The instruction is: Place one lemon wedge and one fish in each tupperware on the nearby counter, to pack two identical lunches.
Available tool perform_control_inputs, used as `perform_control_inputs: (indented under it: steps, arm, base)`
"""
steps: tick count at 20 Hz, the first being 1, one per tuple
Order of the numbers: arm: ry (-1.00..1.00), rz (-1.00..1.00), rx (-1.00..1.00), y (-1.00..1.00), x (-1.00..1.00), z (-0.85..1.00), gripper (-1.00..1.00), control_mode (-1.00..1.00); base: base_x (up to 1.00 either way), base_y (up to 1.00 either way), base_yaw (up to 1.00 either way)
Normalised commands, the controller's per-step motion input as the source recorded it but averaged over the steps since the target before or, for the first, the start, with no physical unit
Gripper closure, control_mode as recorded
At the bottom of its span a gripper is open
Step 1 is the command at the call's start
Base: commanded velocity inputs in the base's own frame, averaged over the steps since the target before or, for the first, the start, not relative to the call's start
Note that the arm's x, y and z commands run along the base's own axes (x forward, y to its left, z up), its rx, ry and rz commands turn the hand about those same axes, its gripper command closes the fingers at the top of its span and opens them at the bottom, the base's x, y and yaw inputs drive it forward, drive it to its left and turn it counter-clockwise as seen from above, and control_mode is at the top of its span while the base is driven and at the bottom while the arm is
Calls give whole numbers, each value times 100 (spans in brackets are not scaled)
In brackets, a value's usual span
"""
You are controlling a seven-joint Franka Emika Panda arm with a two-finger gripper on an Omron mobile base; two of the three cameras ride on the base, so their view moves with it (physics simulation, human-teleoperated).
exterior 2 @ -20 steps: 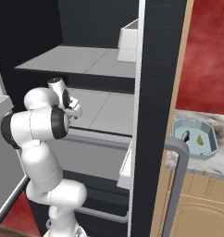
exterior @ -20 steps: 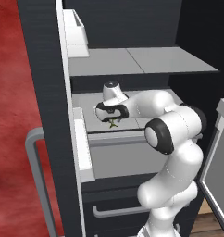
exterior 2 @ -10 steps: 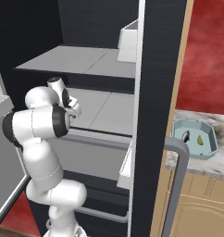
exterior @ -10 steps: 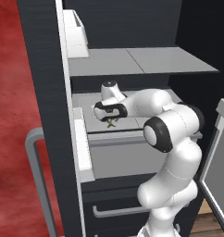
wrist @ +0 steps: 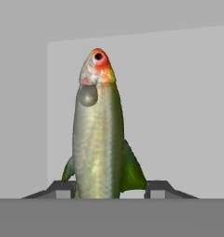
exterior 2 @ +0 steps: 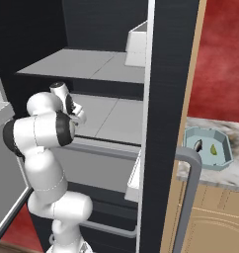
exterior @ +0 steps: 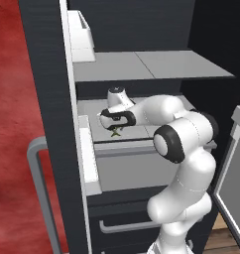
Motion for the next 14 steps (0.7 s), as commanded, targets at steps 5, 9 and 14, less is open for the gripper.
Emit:
perform_control_inputs:
  steps: [5, 9, 14]
  arm:
    - [0, 0, 0, -26, -63, 0, 100, -100]
    - [-9, 0, 0, -73, -100, 0, 100, -100]
    - [-16, 0, 0, -80, -90, 12, 100, -100]
  base:
    - [0, 0, 0]
    - [0, 0, 0]
    - [0, 0, 0]
